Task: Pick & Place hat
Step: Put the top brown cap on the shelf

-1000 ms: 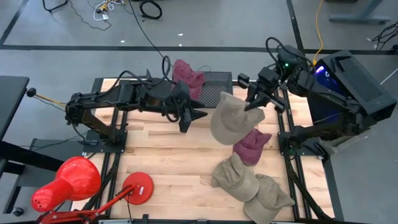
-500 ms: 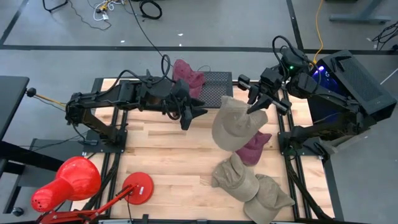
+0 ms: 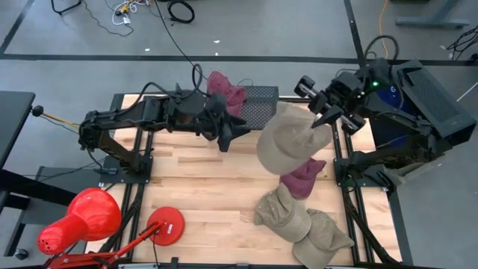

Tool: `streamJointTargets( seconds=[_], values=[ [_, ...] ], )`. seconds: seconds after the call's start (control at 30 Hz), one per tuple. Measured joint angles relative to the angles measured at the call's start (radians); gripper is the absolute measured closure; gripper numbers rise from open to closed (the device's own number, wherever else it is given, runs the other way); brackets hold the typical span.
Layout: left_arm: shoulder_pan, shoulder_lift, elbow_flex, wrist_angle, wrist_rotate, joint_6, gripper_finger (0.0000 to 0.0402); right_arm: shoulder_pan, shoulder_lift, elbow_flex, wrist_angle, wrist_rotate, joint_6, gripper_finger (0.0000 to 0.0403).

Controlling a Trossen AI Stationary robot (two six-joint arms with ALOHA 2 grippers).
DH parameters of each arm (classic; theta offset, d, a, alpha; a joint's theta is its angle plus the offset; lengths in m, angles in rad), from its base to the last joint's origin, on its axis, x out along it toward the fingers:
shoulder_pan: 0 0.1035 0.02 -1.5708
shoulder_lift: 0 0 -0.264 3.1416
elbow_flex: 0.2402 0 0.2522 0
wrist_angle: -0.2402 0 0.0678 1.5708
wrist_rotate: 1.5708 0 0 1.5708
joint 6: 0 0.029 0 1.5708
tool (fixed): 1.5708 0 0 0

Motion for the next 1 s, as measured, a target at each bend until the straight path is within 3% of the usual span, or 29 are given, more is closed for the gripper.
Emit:
streamJointTargets(
  seconds=[0.2,0.33,0.5,0.77,1.0],
  values=[
    [0.007,0.000,0.000,0.069,0.043,-0.033,0.0209,0.000,0.000,0.000,0.112,0.041,0.026,0.0380],
    [0.005,-0.001,0.000,0.093,0.127,0.086,0.0209,-0.002,0.000,0.000,0.116,0.056,-0.009,0.0380],
    [-0.001,-0.001,0.000,0.094,0.159,0.182,0.0198,-0.015,0.000,0.000,0.121,0.077,-0.020,0.0380],
    [0.062,0.014,0.000,0.060,0.272,-0.011,0.0098,-0.019,0.000,0.000,0.131,0.076,-0.030,0.0380],
    [0.073,0.095,-0.001,0.078,0.408,-0.033,0.0020,-0.018,0.000,0.000,0.148,0.068,-0.029,0.0380]
  ],
)
